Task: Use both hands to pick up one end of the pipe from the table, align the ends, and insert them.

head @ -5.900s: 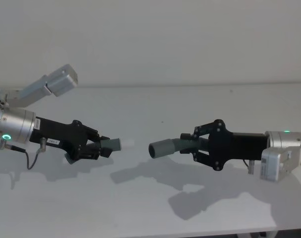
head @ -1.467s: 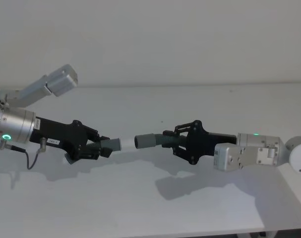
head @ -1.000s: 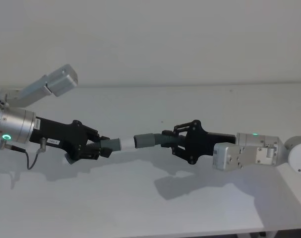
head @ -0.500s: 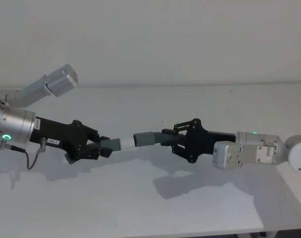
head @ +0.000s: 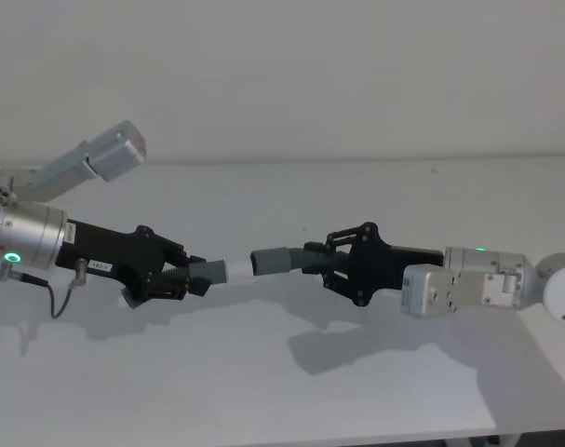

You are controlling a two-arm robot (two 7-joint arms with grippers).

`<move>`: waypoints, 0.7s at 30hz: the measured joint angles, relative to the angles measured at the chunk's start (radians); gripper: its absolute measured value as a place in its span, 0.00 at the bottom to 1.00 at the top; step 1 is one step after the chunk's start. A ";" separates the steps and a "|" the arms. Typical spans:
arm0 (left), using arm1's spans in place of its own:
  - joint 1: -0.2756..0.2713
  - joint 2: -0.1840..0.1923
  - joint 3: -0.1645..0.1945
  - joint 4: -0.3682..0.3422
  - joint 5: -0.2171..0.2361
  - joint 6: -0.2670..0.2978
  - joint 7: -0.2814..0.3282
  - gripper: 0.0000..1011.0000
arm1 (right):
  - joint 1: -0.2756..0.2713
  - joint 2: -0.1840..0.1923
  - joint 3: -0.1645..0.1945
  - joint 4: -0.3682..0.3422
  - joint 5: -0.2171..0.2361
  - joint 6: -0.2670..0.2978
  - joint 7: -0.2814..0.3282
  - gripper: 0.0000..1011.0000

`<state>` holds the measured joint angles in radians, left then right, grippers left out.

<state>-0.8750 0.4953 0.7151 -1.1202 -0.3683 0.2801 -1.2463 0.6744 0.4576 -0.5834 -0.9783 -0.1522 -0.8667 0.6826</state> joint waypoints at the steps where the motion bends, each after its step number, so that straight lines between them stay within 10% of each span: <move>1: 0.000 0.000 0.000 0.000 0.000 0.000 0.000 0.33 | -0.001 0.001 -0.001 -0.001 0.001 0.001 0.001 0.22; 21: 0.000 0.000 0.000 0.000 0.000 0.000 0.000 0.33 | -0.004 0.012 -0.019 -0.021 0.024 0.008 0.009 0.22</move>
<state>-0.8750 0.4956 0.7151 -1.1202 -0.3681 0.2801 -1.2462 0.6699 0.4696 -0.6022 -0.9993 -0.1281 -0.8585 0.6921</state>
